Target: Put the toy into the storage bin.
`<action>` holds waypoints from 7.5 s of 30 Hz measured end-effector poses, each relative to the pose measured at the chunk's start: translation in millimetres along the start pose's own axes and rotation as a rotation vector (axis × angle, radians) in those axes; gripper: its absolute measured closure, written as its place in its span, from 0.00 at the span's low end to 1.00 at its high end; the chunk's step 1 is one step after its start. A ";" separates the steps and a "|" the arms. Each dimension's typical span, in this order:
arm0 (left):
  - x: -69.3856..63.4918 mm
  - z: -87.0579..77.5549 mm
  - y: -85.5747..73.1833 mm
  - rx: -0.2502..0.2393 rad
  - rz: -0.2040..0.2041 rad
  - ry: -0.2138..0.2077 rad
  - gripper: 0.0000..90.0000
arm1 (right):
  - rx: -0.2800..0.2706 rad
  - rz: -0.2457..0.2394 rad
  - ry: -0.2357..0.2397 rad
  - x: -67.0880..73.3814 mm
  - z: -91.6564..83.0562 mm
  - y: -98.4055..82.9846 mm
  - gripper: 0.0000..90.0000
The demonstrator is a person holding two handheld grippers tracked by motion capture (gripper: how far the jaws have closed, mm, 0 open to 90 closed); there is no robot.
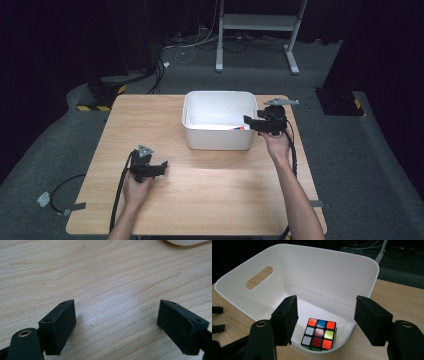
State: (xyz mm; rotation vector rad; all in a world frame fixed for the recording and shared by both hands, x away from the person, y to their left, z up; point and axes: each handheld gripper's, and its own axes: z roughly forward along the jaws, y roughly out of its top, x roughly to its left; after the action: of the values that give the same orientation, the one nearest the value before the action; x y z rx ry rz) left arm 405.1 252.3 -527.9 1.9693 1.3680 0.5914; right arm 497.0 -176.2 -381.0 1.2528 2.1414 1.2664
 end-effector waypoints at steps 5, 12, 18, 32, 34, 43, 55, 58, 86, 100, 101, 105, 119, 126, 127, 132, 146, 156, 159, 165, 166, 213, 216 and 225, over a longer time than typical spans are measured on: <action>0.0 0.0 0.0 -0.001 -0.001 -0.001 0.17 | -0.023 0.007 0.002 -3.1 -7.8 -2.1 0.39; 0.0 0.0 0.0 0.000 0.000 -0.001 0.17 | -0.026 0.008 0.000 -6.7 -13.1 -3.8 0.39; 0.0 0.0 0.0 0.000 0.000 0.000 0.17 | -0.038 0.004 0.004 -6.8 -19.3 -4.8 0.39; 0.0 0.0 0.0 0.000 0.000 0.000 0.17 | -0.052 0.028 0.001 -15.5 -26.7 -16.6 0.39; 0.0 0.0 0.0 0.000 0.000 0.000 0.17 | -0.060 0.030 0.003 -15.9 -28.9 -17.3 0.39; 0.0 0.0 0.0 0.000 0.000 0.000 0.17 | -0.071 0.040 0.001 -20.3 -35.8 -23.8 0.39; 0.0 -0.2 -0.1 0.000 0.000 -0.001 0.17 | -0.088 0.043 0.000 -23.0 -45.4 -29.6 0.39; 0.0 -0.2 -0.1 0.000 0.001 -0.001 0.17 | -0.089 0.040 0.001 -22.9 -46.9 -30.4 0.39; -0.1 -0.3 -0.4 0.000 0.001 0.000 0.17 | -0.100 0.051 -0.003 -32.2 -60.7 -55.4 0.39; 0.0 -0.4 -0.3 0.000 0.001 -0.001 0.17 | -0.116 0.071 0.033 -31.6 -67.5 -66.0 0.38; 0.0 -0.4 -0.3 0.000 0.001 -0.001 0.17 | -0.117 0.072 0.032 -31.8 -67.5 -67.2 0.38; 0.0 -0.3 -0.3 0.000 0.000 -0.001 0.17 | -0.117 0.081 0.032 -33.5 -68.2 -71.7 0.38; 0.1 -0.4 -0.3 0.000 0.000 -0.001 0.17 | -0.130 0.106 0.026 -36.6 -76.1 -86.4 0.38; 0.1 -0.4 -0.4 0.000 0.001 -0.001 0.17 | -0.139 0.112 0.032 -36.6 -74.5 -92.0 0.38; 0.1 -0.4 -0.4 0.000 0.001 -0.001 0.17 | -0.139 0.119 0.037 -36.9 -73.7 -93.8 0.38; 0.1 -0.4 -0.4 0.000 0.002 -0.002 0.17 | -0.146 0.121 0.037 -35.9 -75.4 -96.9 0.38; 0.6 -0.1 -0.3 -0.001 0.003 -0.005 0.17 | -0.118 0.128 0.027 -31.4 -62.0 -118.6 0.38; 0.6 -0.1 -0.3 -0.001 0.003 -0.006 0.17 | -0.104 0.124 0.018 -27.9 -56.1 -122.8 0.38; 0.6 -0.2 -0.3 -0.001 0.003 -0.005 0.17 | -0.101 0.124 0.017 -28.0 -53.9 -124.8 0.38; 0.6 -0.2 -0.3 0.000 0.004 -0.006 0.17 | -0.092 0.119 0.009 -26.6 -48.3 -127.9 0.38; 0.6 -0.2 -0.3 0.000 0.004 -0.006 0.17 | -0.098 0.123 0.010 -26.8 -47.7 -128.5 0.38; 0.3 -0.4 -0.4 0.001 0.005 -0.004 0.17 | -0.009 0.112 -0.002 -27.1 -9.1 -149.1 0.39; 0.3 -0.4 -0.4 0.001 0.004 -0.003 0.17 | -0.002 0.110 -0.006 -27.3 -6.6 -150.2 0.39; 0.4 -0.4 -0.4 0.001 0.004 -0.004 0.17 | 0.075 0.069 -0.057 -25.9 -1.0 -152.2 0.39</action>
State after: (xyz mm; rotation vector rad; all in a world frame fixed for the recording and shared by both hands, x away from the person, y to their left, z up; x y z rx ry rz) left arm 404.7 252.9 -528.0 1.9737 1.3620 0.5882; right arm 432.6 -229.8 -510.7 1.3876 2.1401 1.1727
